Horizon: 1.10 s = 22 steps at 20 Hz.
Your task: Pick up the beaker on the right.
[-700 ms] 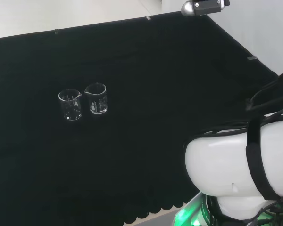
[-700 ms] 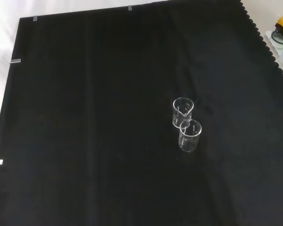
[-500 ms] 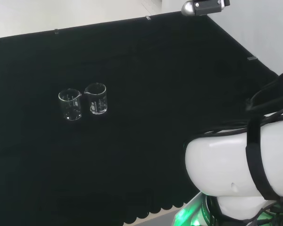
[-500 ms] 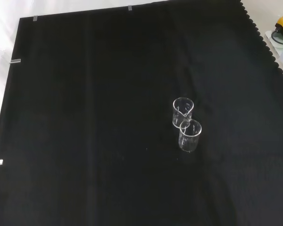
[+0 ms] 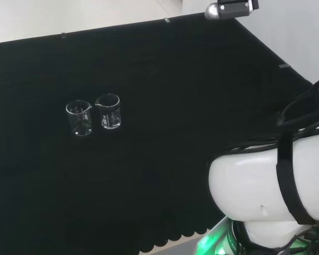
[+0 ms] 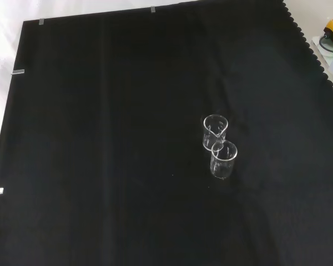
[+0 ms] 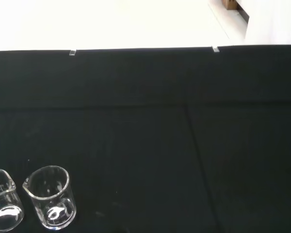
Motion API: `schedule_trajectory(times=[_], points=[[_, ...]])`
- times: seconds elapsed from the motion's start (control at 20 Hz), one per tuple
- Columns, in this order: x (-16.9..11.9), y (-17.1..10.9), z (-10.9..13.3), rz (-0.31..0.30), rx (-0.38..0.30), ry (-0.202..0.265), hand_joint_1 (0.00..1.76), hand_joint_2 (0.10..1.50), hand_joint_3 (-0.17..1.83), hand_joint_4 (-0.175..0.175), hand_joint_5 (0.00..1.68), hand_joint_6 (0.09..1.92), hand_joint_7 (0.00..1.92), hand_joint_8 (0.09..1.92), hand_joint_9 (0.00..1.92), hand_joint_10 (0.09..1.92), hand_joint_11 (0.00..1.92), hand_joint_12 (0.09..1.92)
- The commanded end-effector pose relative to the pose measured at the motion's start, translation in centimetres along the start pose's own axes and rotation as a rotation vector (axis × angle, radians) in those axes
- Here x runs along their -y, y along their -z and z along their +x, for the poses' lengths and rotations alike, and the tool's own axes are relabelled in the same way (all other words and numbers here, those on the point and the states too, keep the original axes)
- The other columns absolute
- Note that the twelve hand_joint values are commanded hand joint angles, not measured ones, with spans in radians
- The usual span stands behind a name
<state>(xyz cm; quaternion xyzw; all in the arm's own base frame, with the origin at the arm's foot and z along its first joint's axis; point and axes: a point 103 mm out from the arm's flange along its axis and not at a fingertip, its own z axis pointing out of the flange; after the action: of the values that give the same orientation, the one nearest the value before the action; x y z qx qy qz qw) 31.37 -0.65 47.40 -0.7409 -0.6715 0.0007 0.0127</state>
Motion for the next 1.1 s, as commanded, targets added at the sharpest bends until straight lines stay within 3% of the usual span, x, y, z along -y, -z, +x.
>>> schedule_trajectory(times=[0.05,0.45,0.7,0.95,1.1], points=[[-0.9,-1.5,-0.8,0.022,-0.02,-0.008,0.06,1.09,0.75,-0.015,0.21,0.09,0.14,0.36,0.12,0.59,0.0,0.89],[-2.7,-4.8,-5.0,0.063,-0.082,-0.026,0.08,1.08,0.75,-0.015,0.21,0.09,0.14,0.37,0.12,0.59,0.0,0.89],[-4.0,-7.0,-7.2,0.084,-0.121,-0.012,0.1,1.07,0.75,-0.015,0.21,0.09,0.13,0.38,0.12,0.59,0.0,0.89],[-5.2,-9.7,-8.3,0.099,-0.153,-0.004,0.12,1.05,0.75,-0.015,0.21,0.09,0.13,0.39,0.12,0.59,0.0,0.89],[-6.6,-11.8,-8.4,0.099,-0.161,0.024,0.14,1.03,0.76,-0.015,0.2,0.09,0.13,0.4,0.12,0.59,0.0,0.89]])
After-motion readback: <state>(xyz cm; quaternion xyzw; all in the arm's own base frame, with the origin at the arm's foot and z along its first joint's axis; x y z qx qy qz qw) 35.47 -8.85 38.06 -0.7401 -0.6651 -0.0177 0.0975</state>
